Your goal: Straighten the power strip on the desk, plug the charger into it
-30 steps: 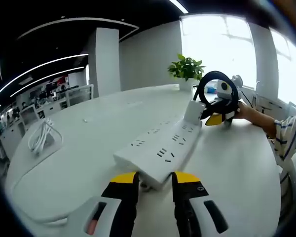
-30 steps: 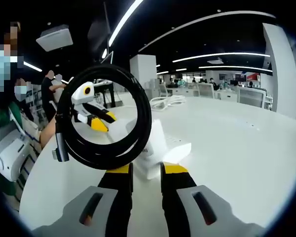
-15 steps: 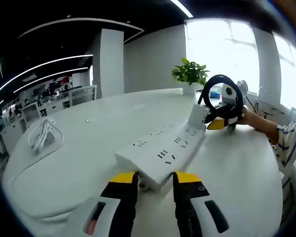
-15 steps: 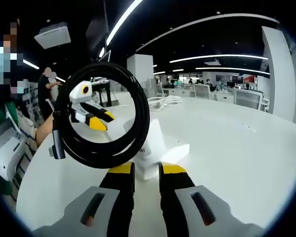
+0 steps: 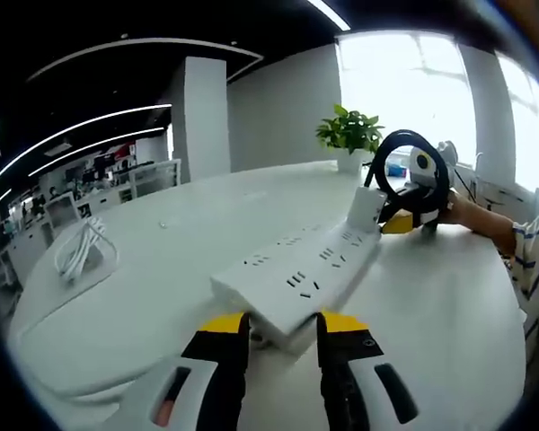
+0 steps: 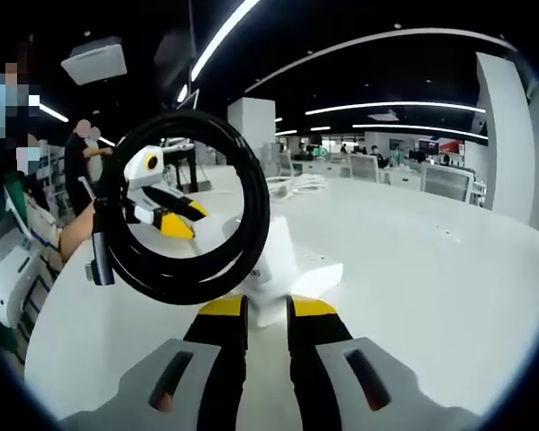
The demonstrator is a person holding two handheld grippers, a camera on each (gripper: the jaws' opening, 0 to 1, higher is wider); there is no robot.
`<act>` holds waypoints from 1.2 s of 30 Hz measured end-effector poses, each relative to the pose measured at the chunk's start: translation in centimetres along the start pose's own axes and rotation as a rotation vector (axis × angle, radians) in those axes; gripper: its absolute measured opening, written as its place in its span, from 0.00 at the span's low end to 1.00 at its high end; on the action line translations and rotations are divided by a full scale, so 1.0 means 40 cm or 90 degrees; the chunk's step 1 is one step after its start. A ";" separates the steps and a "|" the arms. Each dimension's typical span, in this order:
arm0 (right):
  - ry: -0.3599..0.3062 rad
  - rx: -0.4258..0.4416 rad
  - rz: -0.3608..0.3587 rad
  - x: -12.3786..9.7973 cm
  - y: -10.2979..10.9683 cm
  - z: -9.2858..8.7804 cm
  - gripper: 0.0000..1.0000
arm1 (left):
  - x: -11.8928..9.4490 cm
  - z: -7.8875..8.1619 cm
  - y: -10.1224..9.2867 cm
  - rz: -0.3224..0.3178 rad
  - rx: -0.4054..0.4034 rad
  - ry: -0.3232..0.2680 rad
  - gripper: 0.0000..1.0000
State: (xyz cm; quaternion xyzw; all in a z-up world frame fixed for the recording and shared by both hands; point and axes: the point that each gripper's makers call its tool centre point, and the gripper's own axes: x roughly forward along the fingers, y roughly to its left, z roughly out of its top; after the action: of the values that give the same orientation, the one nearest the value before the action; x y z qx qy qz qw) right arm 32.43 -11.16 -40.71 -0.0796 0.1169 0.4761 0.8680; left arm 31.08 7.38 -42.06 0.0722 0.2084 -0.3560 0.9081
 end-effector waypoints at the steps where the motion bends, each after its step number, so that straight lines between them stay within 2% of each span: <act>1: 0.000 0.002 -0.001 0.000 -0.002 0.000 0.17 | 0.001 0.001 0.001 0.000 -0.002 -0.001 0.30; 20: -0.010 0.031 -0.020 0.007 -0.026 0.002 0.17 | 0.019 0.006 0.007 0.009 -0.013 -0.015 0.30; 26: -0.015 0.022 -0.039 0.008 -0.034 0.009 0.15 | 0.027 0.010 0.012 0.013 -0.010 -0.016 0.31; 36: -0.015 0.028 -0.045 0.014 -0.037 0.007 0.16 | 0.035 0.011 0.014 0.023 -0.004 -0.018 0.32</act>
State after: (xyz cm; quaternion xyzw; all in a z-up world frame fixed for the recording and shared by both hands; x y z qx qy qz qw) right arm 34.01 -11.43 -40.55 -0.0590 0.1141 0.4435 0.8870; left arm 32.54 6.81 -42.28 0.0677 0.1951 -0.3398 0.9176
